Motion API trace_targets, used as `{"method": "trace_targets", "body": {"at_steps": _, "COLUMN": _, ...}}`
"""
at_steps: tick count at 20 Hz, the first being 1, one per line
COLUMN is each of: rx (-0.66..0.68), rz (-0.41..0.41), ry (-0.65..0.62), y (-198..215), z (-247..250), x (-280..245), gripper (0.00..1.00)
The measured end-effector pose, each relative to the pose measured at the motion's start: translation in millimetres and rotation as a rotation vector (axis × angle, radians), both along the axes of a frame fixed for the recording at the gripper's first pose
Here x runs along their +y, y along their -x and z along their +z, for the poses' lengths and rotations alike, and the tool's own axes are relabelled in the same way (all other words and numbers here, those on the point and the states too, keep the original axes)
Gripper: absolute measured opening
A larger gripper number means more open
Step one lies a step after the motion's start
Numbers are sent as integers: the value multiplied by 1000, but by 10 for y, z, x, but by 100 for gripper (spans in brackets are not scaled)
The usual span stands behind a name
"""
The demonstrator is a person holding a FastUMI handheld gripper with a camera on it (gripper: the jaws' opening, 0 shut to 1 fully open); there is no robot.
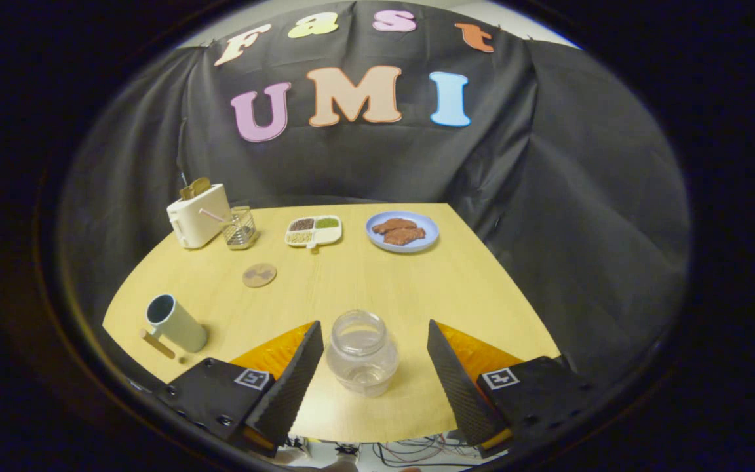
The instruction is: Take the bottle from table, then pour the juice into the cup, finally place the bottle on the coaster
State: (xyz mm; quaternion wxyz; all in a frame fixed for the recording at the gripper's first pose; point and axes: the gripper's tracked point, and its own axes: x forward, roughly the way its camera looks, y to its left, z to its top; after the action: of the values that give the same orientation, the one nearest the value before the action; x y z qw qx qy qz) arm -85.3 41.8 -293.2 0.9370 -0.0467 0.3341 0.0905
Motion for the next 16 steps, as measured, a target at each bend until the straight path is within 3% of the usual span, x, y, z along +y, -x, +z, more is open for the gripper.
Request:
{"method": "trace_targets", "body": {"at_steps": 7, "rx": 128, "rz": 52, "ry": 63, "y": 112, "z": -597, "x": 53, "gripper": 100}}
{"method": "trace_targets", "body": {"at_steps": 14, "rx": 249, "rz": 17, "ry": 74, "y": 222, "z": -1117, "x": 36, "gripper": 98}}
{"method": "trace_targets", "body": {"at_steps": 16, "rx": 281, "rz": 9, "ry": 63, "y": 257, "z": -1199, "x": 59, "gripper": 92}}
